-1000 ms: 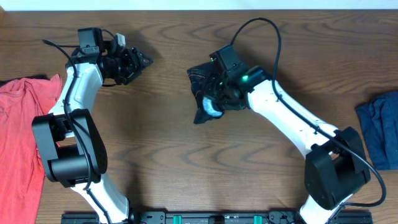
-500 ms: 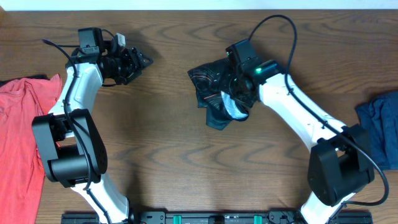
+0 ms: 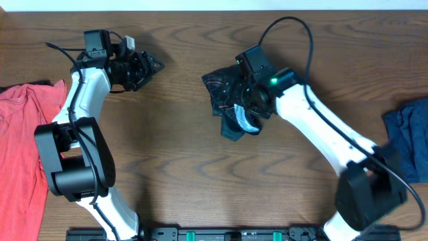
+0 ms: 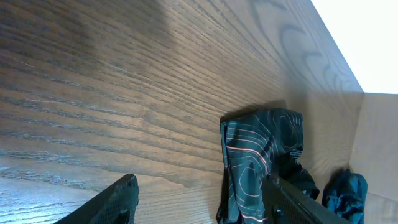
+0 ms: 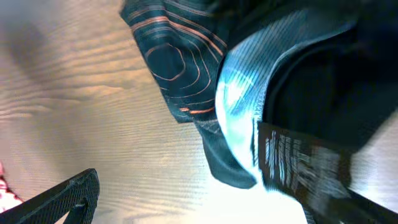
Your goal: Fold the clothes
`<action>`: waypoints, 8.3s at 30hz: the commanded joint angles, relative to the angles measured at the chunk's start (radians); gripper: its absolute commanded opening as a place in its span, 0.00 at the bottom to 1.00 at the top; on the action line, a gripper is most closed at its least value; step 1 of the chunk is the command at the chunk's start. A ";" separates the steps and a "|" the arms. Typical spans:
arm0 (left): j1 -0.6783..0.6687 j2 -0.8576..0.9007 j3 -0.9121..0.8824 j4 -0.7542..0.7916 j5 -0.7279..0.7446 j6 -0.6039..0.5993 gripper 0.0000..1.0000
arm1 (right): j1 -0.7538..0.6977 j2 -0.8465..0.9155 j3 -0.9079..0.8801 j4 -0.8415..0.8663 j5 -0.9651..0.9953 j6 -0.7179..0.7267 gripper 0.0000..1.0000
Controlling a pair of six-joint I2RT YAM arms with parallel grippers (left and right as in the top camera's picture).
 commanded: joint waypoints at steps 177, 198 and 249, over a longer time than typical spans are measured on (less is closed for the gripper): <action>-0.061 0.356 0.006 0.101 0.035 -0.216 0.98 | -0.716 0.069 0.298 0.046 -0.111 -0.620 0.01; -0.131 0.356 0.006 0.105 0.023 -0.217 0.98 | -1.261 0.069 0.359 -0.056 -0.233 -0.786 0.01; -0.219 0.356 0.006 0.105 0.024 -0.229 0.98 | -1.204 0.301 0.431 0.024 -0.405 -0.886 0.01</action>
